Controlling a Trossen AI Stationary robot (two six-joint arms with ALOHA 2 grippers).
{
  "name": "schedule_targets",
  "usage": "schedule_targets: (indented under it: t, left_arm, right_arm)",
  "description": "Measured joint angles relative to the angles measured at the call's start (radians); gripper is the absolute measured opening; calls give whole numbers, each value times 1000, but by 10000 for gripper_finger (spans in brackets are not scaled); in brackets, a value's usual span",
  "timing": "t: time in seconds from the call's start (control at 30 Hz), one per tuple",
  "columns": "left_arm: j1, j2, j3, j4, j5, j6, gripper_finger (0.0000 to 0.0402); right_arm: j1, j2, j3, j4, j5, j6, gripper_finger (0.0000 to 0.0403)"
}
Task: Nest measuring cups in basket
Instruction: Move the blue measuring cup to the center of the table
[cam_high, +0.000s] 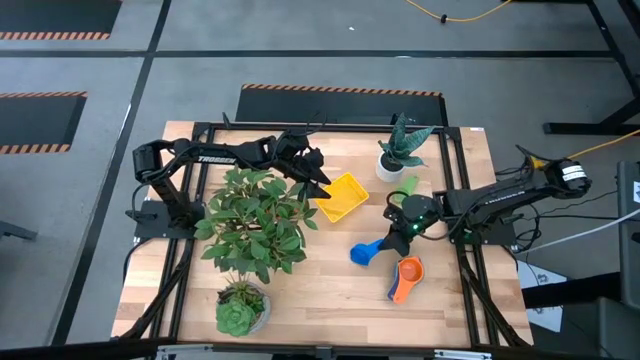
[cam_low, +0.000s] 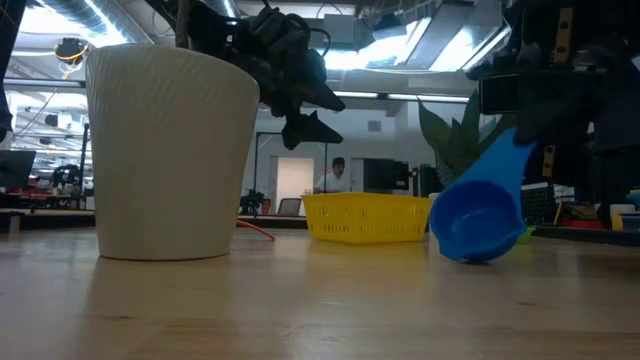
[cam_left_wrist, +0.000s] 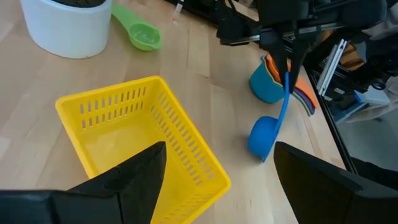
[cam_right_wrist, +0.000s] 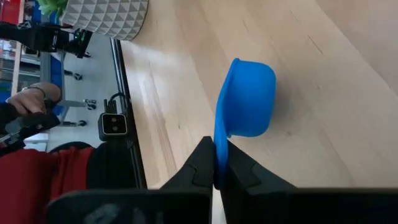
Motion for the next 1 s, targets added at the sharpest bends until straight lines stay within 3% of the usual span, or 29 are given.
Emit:
schedule_targets:
  t: [1.0]
  left_arm:
    - [0,0,0,0,0,0,290]
  right_arm:
    - [-44,0,-2,-29,-48,22,22]
